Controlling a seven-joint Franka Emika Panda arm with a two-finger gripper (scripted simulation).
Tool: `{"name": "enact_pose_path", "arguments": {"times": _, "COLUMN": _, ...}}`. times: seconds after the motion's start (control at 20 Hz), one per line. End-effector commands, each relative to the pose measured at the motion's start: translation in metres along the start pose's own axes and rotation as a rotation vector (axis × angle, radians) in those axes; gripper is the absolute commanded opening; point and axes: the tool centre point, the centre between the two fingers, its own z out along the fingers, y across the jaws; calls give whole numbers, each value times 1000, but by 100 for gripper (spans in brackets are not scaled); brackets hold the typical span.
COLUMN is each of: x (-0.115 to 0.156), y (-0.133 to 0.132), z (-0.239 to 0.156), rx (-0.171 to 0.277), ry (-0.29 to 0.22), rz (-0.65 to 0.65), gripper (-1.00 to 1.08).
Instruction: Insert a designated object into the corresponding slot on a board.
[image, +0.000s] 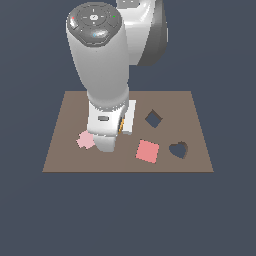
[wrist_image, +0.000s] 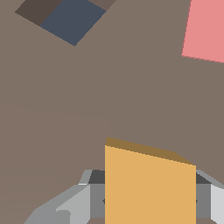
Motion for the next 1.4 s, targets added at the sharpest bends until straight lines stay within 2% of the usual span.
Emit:
{"name": "enact_pose_path", "arguments": {"times": 0.0, "x": 0, "y": -1, "z": 0, "rx": 0, "ry": 0, "rz": 11, "gripper": -100}}
{"name": "enact_pose_path", "arguments": {"times": 0.3, "x": 1, "y": -6, "z": 0, "rx": 0, "ry": 0, "rz": 80, "gripper": -100}}
{"name": "enact_pose_path", "arguments": {"times": 0.65, "x": 3, "y": -17, "z": -1, "rx": -1, "ry": 0, "rz": 225, "gripper": -100}}
{"name": "enact_pose_path", "arguments": {"times": 1.35, "x": 22, "y": -48, "z": -3, "rx": -1, "ry": 1, "rz": 696, "gripper": -100}}
